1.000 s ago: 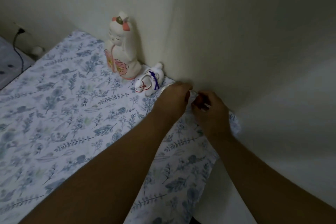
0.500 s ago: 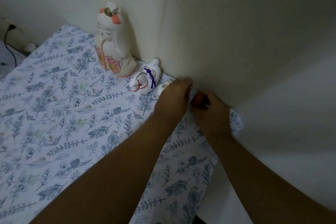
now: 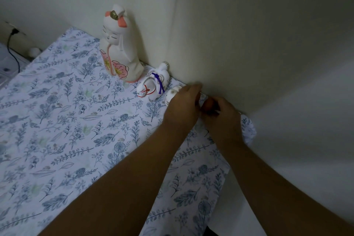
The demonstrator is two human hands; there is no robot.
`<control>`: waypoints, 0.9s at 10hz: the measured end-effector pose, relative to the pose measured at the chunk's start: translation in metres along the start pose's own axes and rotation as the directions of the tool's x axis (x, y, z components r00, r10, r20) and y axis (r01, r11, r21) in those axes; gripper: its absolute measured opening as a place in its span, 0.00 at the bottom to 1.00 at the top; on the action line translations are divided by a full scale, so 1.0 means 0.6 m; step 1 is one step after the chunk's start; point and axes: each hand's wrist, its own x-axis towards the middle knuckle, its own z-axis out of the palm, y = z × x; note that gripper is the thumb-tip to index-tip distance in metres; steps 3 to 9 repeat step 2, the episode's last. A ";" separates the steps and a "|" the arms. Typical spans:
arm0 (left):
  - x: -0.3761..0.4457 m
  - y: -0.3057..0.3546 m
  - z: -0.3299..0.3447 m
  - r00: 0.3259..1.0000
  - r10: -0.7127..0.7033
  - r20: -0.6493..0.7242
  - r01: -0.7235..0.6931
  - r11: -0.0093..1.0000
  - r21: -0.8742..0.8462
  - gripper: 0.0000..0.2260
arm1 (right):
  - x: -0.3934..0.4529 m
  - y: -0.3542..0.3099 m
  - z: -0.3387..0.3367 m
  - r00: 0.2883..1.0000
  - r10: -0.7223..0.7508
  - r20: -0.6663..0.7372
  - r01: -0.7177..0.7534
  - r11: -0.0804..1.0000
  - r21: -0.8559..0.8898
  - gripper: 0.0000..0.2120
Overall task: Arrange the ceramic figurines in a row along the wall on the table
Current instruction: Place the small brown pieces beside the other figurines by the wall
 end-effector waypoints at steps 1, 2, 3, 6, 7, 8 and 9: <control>-0.011 0.005 -0.021 0.999 0.033 -0.020 -0.033 0.999 -0.013 0.21 | -0.008 -0.016 -0.008 1.000 -0.026 -0.015 0.025 0.998 -0.058 0.19; -0.041 0.015 -0.041 1.000 0.005 -0.027 -0.007 0.999 -0.047 0.16 | -0.024 -0.026 -0.026 0.995 -0.089 -0.035 0.086 0.992 -0.093 0.23; -0.041 0.015 -0.041 1.000 0.005 -0.027 -0.007 0.999 -0.047 0.16 | -0.024 -0.026 -0.026 0.995 -0.089 -0.035 0.086 0.992 -0.093 0.23; -0.041 0.015 -0.041 1.000 0.005 -0.027 -0.007 0.999 -0.047 0.16 | -0.024 -0.026 -0.026 0.995 -0.089 -0.035 0.086 0.992 -0.093 0.23; -0.041 0.015 -0.041 1.000 0.005 -0.027 -0.007 0.999 -0.047 0.16 | -0.024 -0.026 -0.026 0.995 -0.089 -0.035 0.086 0.992 -0.093 0.23; -0.041 0.015 -0.041 1.000 0.005 -0.027 -0.007 0.999 -0.047 0.16 | -0.024 -0.026 -0.026 0.995 -0.089 -0.035 0.086 0.992 -0.093 0.23; -0.041 0.015 -0.041 1.000 0.005 -0.027 -0.007 0.999 -0.047 0.16 | -0.024 -0.026 -0.026 0.995 -0.089 -0.035 0.086 0.992 -0.093 0.23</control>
